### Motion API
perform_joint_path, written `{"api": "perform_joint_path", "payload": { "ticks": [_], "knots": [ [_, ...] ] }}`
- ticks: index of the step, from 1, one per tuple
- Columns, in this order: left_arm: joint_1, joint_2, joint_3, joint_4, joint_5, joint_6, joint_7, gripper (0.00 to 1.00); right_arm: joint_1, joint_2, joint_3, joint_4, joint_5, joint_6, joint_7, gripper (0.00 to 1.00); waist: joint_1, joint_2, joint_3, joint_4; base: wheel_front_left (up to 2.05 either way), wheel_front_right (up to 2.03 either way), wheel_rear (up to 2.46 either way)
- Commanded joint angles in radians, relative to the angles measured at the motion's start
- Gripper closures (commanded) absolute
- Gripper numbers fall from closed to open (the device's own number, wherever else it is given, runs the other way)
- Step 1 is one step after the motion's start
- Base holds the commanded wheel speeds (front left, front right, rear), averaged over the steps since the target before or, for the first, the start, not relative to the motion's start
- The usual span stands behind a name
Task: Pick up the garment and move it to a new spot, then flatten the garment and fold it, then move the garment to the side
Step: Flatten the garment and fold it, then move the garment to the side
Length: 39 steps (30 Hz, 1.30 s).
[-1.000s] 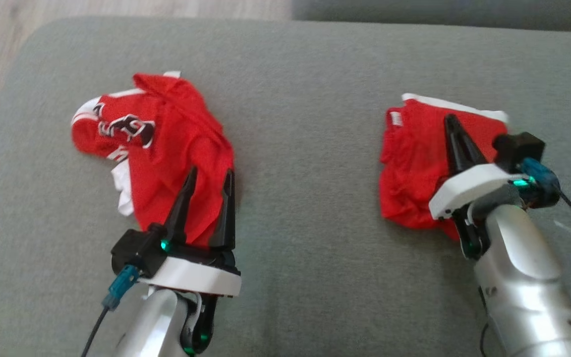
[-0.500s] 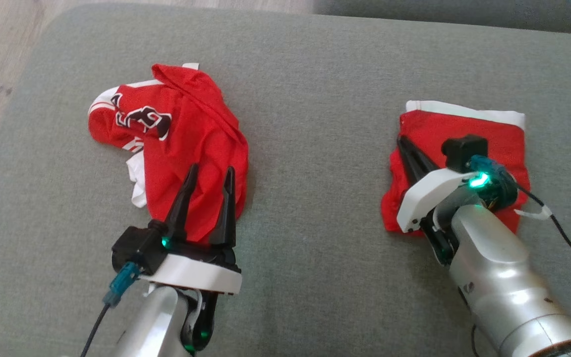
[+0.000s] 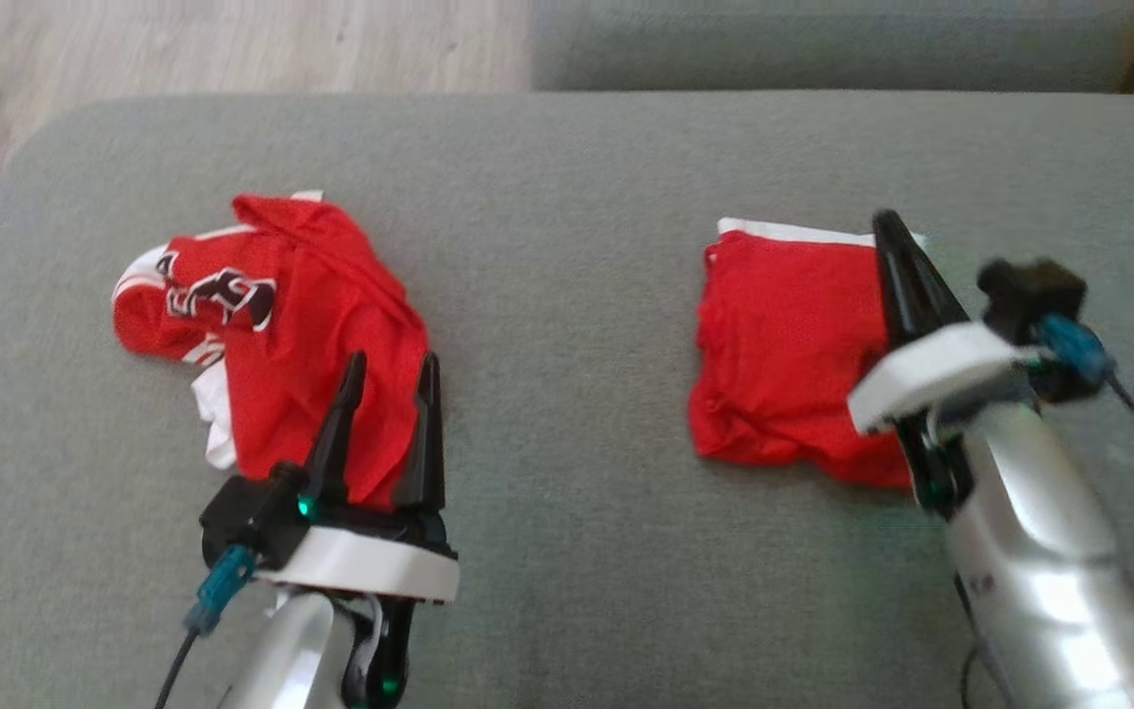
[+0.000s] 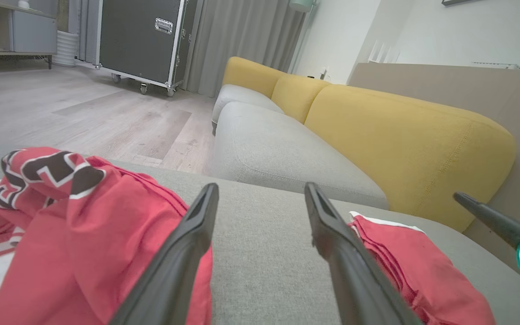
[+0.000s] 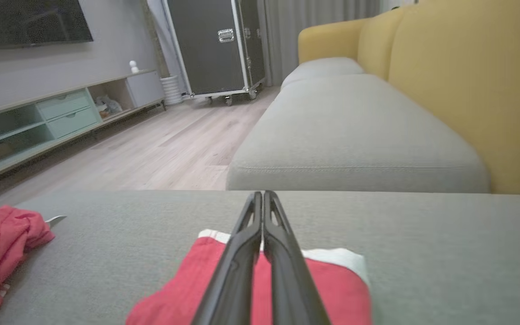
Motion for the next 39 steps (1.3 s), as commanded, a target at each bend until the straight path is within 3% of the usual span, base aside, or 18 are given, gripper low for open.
{"api": "perform_joint_path", "payload": {
  "ticks": [1,8,9,10,11,19,28,39],
  "knots": [
    [-0.015,0.004,0.035,-0.034,0.002,0.006,-0.010,0.00,0.023,0.006,0.007,-0.046,-0.015,-0.001,-0.012,1.00,0.0001,0.0000,-0.029,-0.028,0.00,0.00,0.00],
    [0.022,0.004,0.052,-0.028,0.001,0.006,-0.010,0.00,0.200,0.022,-0.095,-0.219,-0.084,-0.001,-0.012,1.00,0.0001,0.0000,-0.087,-0.071,0.00,0.00,0.00],
    [0.028,0.004,0.054,-0.028,0.001,0.005,-0.010,0.00,0.223,0.024,-0.108,-0.235,-0.091,-0.001,-0.012,0.89,0.0001,0.0000,-0.094,-0.075,0.00,0.00,0.00],
    [0.033,0.004,0.056,-0.028,0.001,0.005,-0.010,0.00,0.245,0.027,-0.121,-0.252,-0.099,-0.001,-0.012,0.10,0.0001,0.0000,-0.100,-0.078,0.00,0.00,0.00],
    [0.040,0.004,0.058,-0.029,0.002,0.004,-0.010,0.00,0.269,0.030,-0.132,-0.268,-0.102,-0.001,-0.012,0.00,0.0001,0.0000,-0.107,-0.079,0.00,0.00,0.00],
    [0.090,0.004,0.075,-0.033,0.011,-0.003,-0.010,0.00,0.409,0.036,-0.137,-0.367,-0.095,-0.001,-0.012,0.00,0.0001,0.0000,-0.128,-0.081,0.00,0.00,0.00],
    [0.076,0.004,0.068,-0.045,0.010,-0.004,-0.010,0.00,0.381,0.037,-0.140,-0.389,-0.098,-0.001,-0.012,0.00,0.0001,0.0000,-0.095,-0.065,0.00,0.00,0.00],
    [0.006,0.004,0.041,-0.048,0.005,-0.010,-0.010,0.00,0.176,0.037,-0.225,-0.176,-0.084,-0.001,0.148,0.00,0.0001,0.0000,0.028,-0.007,0.00,0.00,0.00]
  ]
}}
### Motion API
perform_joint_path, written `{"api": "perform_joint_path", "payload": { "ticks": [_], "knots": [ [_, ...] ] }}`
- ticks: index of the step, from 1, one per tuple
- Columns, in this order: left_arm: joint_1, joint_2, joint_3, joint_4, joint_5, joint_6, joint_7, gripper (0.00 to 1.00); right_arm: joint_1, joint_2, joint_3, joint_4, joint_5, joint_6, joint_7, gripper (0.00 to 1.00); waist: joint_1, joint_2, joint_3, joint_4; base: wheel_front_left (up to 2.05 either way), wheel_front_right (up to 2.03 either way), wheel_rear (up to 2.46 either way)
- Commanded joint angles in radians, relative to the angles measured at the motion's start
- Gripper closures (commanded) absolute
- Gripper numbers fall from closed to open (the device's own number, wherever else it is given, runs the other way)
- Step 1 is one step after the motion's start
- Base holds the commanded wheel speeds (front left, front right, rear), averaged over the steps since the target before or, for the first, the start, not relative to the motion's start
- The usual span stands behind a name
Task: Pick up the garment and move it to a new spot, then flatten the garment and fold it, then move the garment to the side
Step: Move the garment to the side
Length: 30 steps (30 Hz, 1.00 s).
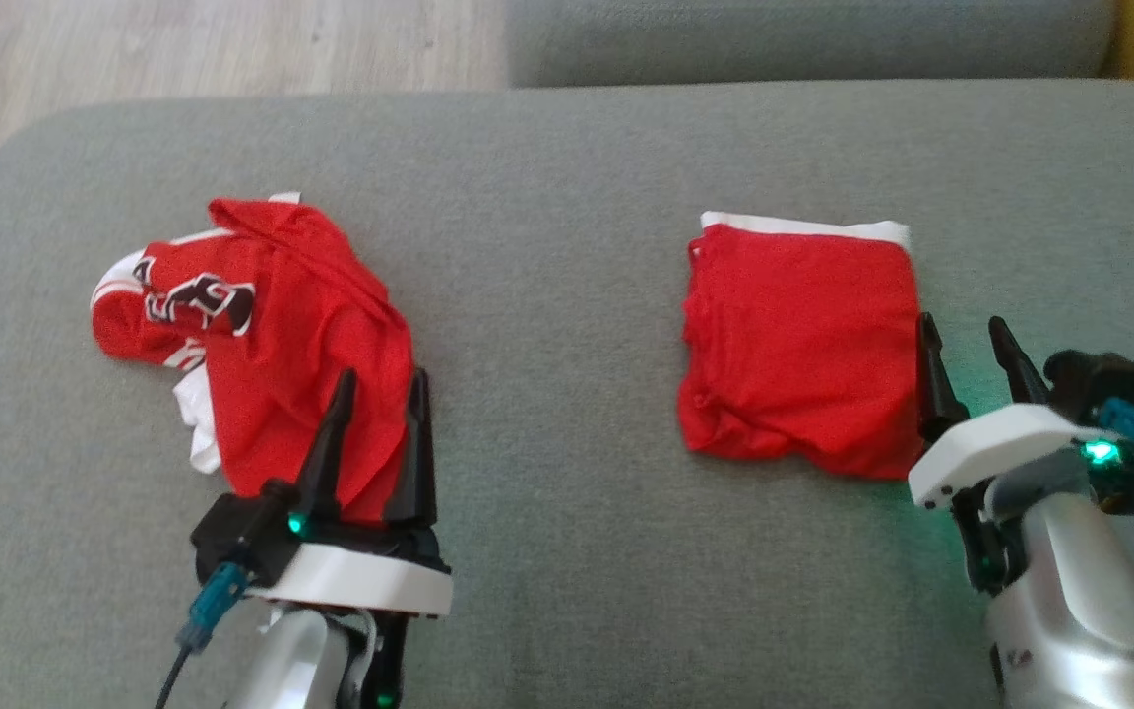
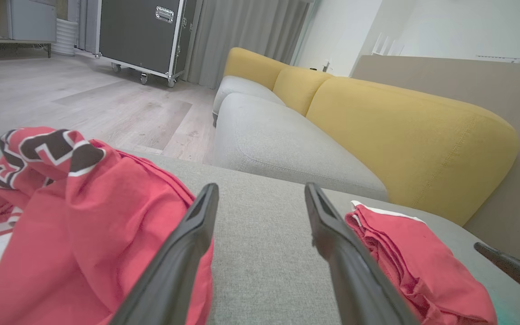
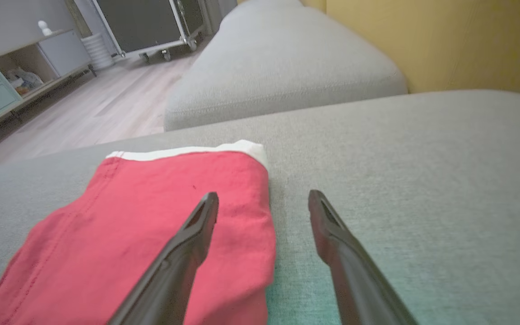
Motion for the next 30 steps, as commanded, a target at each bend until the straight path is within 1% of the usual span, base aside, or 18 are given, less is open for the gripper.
{"api": "perform_joint_path", "payload": {
  "ticks": [1,3,4,9,14,15,16,19,24,27,30],
  "knots": [
    [-0.041,0.003,0.017,-0.026,0.004,-0.007,-0.010,0.00,-0.047,-0.002,0.011,-0.001,0.002,-0.001,0.008,0.00,-0.0002,-0.0001,0.026,0.025,0.00,0.00,0.00],
    [-0.053,0.003,0.007,-0.023,0.002,-0.007,-0.010,0.00,-0.077,-0.002,-0.006,0.053,0.001,-0.001,0.022,0.00,-0.0002,-0.0001,0.038,0.038,0.00,0.00,0.00],
    [-0.053,0.003,0.007,-0.023,0.002,-0.007,-0.010,0.00,-0.077,-0.002,-0.006,0.053,0.001,-0.001,0.022,0.00,-0.0002,-0.0001,0.038,0.038,0.00,0.00,0.00],
    [-0.072,0.003,-0.006,-0.020,-0.005,-0.003,-0.010,0.00,-0.136,-0.002,-0.020,0.189,0.025,-0.001,0.045,0.00,-0.0002,-0.0001,0.053,0.062,0.00,0.00,0.00],
    [-0.074,0.003,-0.004,-0.017,-0.005,-0.001,-0.010,0.00,-0.174,-0.002,-0.010,0.297,0.021,-0.001,0.032,0.00,-0.0002,-0.0001,0.052,0.069,0.00,0.00,0.00],
    [-0.073,0.003,-0.002,-0.016,-0.005,-0.001,-0.010,0.00,-0.180,-0.002,-0.009,0.313,0.014,-0.001,0.022,0.48,-0.0002,-0.0001,0.049,0.068,0.00,0.00,0.00],
    [-0.071,0.003,-0.001,-0.015,-0.004,0.000,-0.010,0.00,-0.186,-0.002,-0.008,0.326,0.003,-0.001,0.010,1.00,-0.0002,-0.0001,0.046,0.067,0.00,0.00,0.00],
    [-0.066,0.003,0.004,-0.014,-0.003,0.003,-0.010,0.00,-0.202,-0.002,0.003,0.347,-0.036,-0.001,-0.030,1.00,-0.0002,-0.0001,0.035,0.057,0.00,0.00,0.00],
    [-0.052,0.003,0.010,-0.014,-0.003,0.003,-0.010,0.00,-0.218,-0.014,0.030,0.340,-0.145,-0.001,-0.073,1.00,-0.0002,-0.0001,0.003,0.036,0.00,0.00,0.00],
    [-0.040,0.003,0.016,-0.015,-0.004,0.003,-0.010,0.00,-0.224,-0.047,0.073,0.320,-0.192,-0.001,-0.072,1.00,-0.0002,-0.0001,-0.021,0.023,0.00,0.00,0.00],
    [-0.027,0.003,0.021,-0.017,-0.004,0.004,-0.010,0.00,-0.229,-0.097,0.132,0.299,-0.212,-0.001,-0.052,1.00,-0.0002,-0.0001,-0.038,0.008,0.00,0.00,0.00]
  ]
}}
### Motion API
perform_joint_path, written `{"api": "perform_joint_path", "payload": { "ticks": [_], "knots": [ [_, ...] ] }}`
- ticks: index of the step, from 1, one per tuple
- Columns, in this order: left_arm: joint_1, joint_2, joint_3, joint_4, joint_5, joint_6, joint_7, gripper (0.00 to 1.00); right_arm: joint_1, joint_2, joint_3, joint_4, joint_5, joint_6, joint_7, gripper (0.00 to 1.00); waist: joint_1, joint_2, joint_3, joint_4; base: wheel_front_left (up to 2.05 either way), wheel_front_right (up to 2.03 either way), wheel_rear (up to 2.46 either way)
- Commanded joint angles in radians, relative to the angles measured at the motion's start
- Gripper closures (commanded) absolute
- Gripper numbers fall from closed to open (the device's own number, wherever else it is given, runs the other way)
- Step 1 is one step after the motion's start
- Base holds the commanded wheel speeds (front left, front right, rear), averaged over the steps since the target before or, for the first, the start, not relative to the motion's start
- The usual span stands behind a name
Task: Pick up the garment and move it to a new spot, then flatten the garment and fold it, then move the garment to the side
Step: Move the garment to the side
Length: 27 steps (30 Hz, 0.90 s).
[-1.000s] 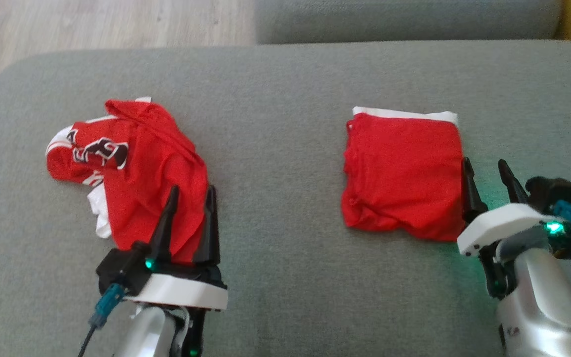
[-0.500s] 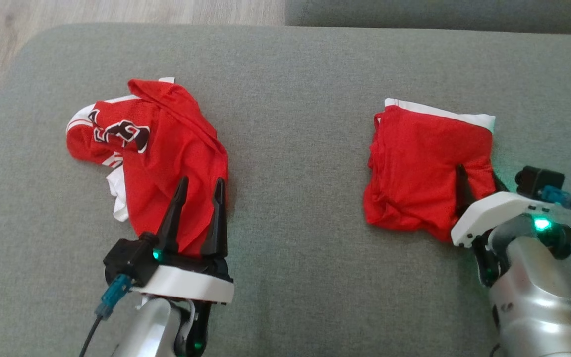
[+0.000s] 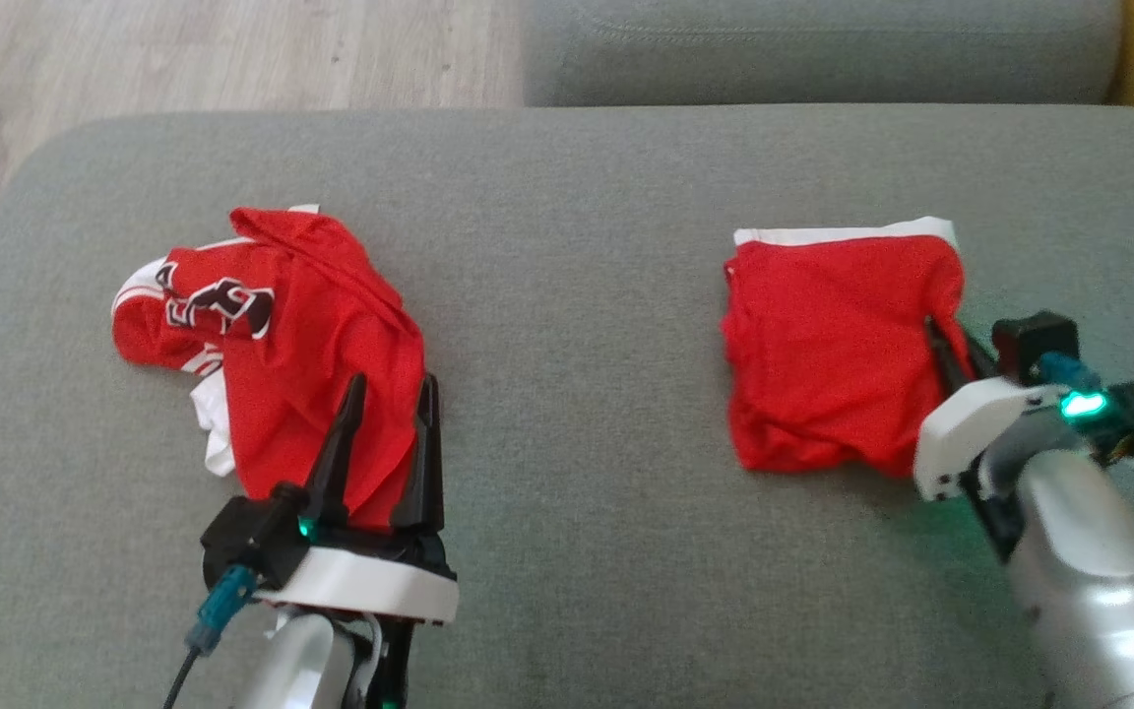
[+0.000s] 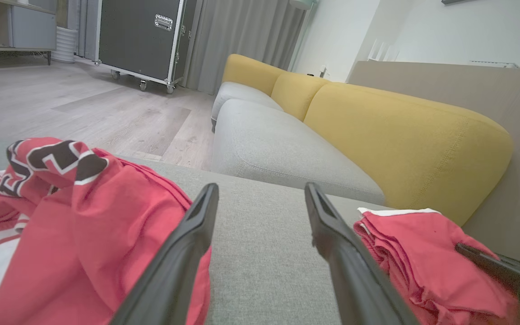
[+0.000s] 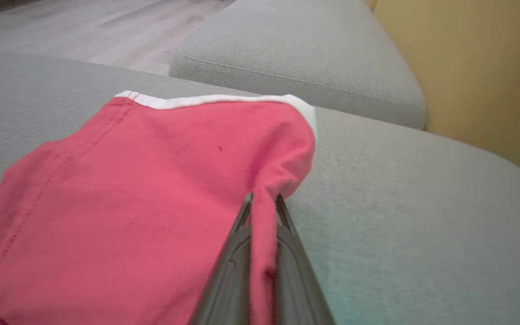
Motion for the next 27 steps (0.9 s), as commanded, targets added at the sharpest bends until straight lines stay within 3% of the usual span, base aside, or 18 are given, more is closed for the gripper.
{"api": "perform_joint_path", "payload": {
  "ticks": [1,8,14,17,27],
  "knots": [
    [-0.014,0.003,0.037,-0.033,-0.003,0.002,-0.010,0.00,-0.048,-0.034,0.047,-0.037,-0.005,-0.001,0.009,1.00,0.0001,-0.0001,-0.014,-0.013,0.00,0.00,0.00],
    [-0.013,0.003,0.038,-0.046,-0.001,-0.001,-0.010,0.00,-0.042,-0.241,0.177,-0.042,0.040,-0.001,0.077,1.00,0.0001,-0.0001,-0.001,-0.017,0.00,0.00,0.00],
    [-0.032,0.003,0.027,-0.051,0.003,-0.005,-0.010,0.00,-0.077,-0.421,0.185,-0.006,0.070,-0.001,0.112,1.00,0.0001,-0.0001,0.055,0.000,0.00,0.00,0.00],
    [-0.043,0.003,0.026,-0.053,0.005,-0.007,-0.010,0.00,-0.098,-0.463,0.172,0.009,0.056,-0.001,0.116,1.00,0.0001,-0.0001,0.076,0.007,0.00,0.00,0.00],
    [-0.073,0.003,0.026,-0.052,0.005,-0.011,-0.010,0.00,-0.144,-0.498,0.103,0.047,-0.017,-0.001,0.119,1.00,0.0001,-0.0001,0.114,0.015,0.00,0.00,0.00]
  ]
}}
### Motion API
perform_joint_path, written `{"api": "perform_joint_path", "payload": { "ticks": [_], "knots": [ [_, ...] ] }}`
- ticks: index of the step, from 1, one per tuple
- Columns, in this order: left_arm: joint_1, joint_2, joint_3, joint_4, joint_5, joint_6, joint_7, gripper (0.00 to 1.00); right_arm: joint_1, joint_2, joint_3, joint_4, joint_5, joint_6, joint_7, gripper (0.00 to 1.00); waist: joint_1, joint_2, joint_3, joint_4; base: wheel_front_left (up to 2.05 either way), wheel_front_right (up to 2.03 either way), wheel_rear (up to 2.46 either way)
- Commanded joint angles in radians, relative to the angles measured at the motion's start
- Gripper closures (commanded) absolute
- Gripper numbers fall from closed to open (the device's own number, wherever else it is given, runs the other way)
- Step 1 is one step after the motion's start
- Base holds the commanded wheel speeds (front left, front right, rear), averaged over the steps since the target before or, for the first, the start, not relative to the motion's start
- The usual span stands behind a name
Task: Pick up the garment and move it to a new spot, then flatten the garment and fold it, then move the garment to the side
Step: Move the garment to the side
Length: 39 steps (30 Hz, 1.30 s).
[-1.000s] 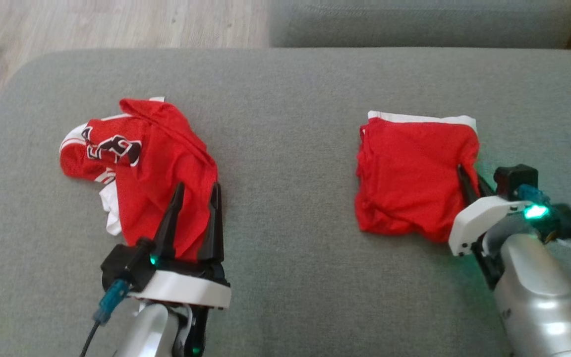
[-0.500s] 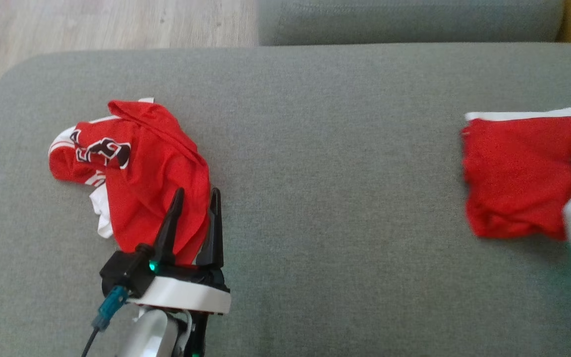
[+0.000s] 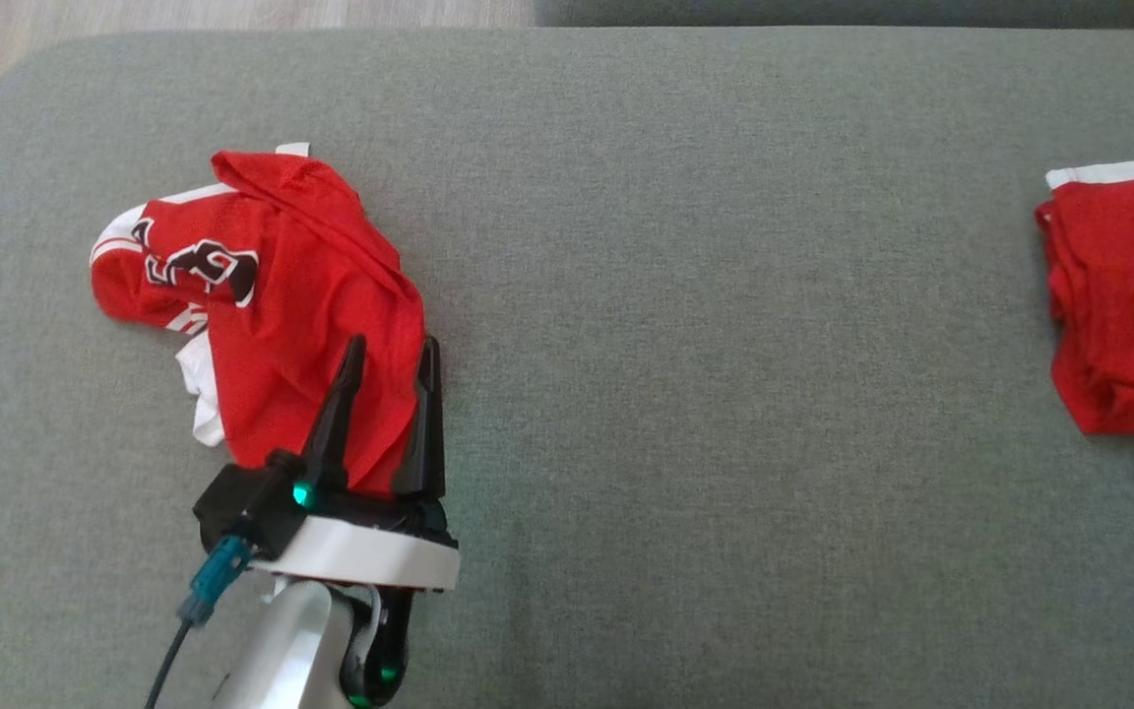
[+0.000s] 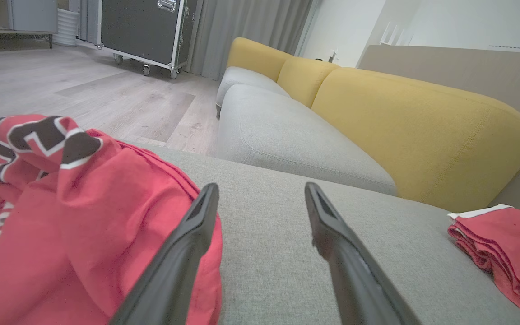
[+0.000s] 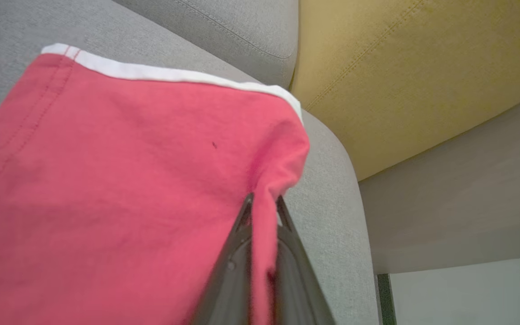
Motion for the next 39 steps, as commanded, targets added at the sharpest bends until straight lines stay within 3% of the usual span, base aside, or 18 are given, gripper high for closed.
{"api": "perform_joint_path", "payload": {
  "ticks": [1,2,3,4,13,21,27,32,39],
  "knots": [
    [-0.034,0.003,0.026,-0.031,0.003,-0.002,-0.010,0.00,-0.013,-0.034,-0.002,-0.020,-0.009,-0.001,-0.012,1.00,-0.0002,0.0000,-0.001,0.000,0.00,0.00,0.00],
    [-0.035,0.003,0.026,-0.030,0.003,-0.002,-0.010,0.00,-0.012,-0.031,-0.016,-0.019,-0.020,-0.001,-0.022,0.71,-0.0002,0.0000,-0.003,0.000,0.00,0.00,0.00],
    [-0.034,0.003,0.026,-0.029,0.002,-0.001,-0.010,0.00,-0.012,-0.027,-0.030,-0.018,-0.033,-0.001,-0.033,0.12,-0.0002,0.0000,-0.005,0.000,0.00,0.00,0.00],
    [-0.034,0.003,0.026,-0.028,0.003,-0.001,-0.010,0.00,-0.011,-0.022,-0.047,-0.017,-0.045,-0.001,-0.045,0.00,-0.0002,0.0000,-0.008,-0.002,0.00,0.00,0.00],
    [-0.019,0.003,0.052,-0.017,0.014,-0.002,-0.010,0.00,-0.011,0.060,-0.166,-0.028,-0.142,-0.001,-0.103,0.00,-0.0002,0.0000,-0.063,-0.023,0.00,0.00,0.00],
    [0.015,0.003,0.065,-0.019,0.006,0.004,-0.010,0.00,0.007,0.189,-0.235,-0.095,-0.156,-0.001,-0.164,0.00,-0.0002,0.0000,-0.149,-0.047,0.00,0.00,0.00],
    [0.073,0.003,0.099,-0.024,0.010,0.011,-0.010,0.00,0.064,0.354,-0.229,-0.206,-0.073,-0.001,-0.213,0.00,-0.0002,0.0000,-0.241,-0.062,0.00,0.00,0.00],
    [0.107,0.003,0.124,-0.035,0.023,0.010,-0.010,0.00,0.138,0.487,-0.190,-0.366,0.044,-0.001,-0.224,0.00,-0.0002,0.0000,-0.275,-0.069,0.00,0.00,0.00],
    [0.144,0.003,0.138,-0.038,0.038,0.002,-0.010,0.00,0.303,0.541,-0.165,-0.553,0.177,-0.001,-0.229,0.00,-0.0002,0.0000,-0.292,-0.066,0.00,0.00,0.00]
  ]
}}
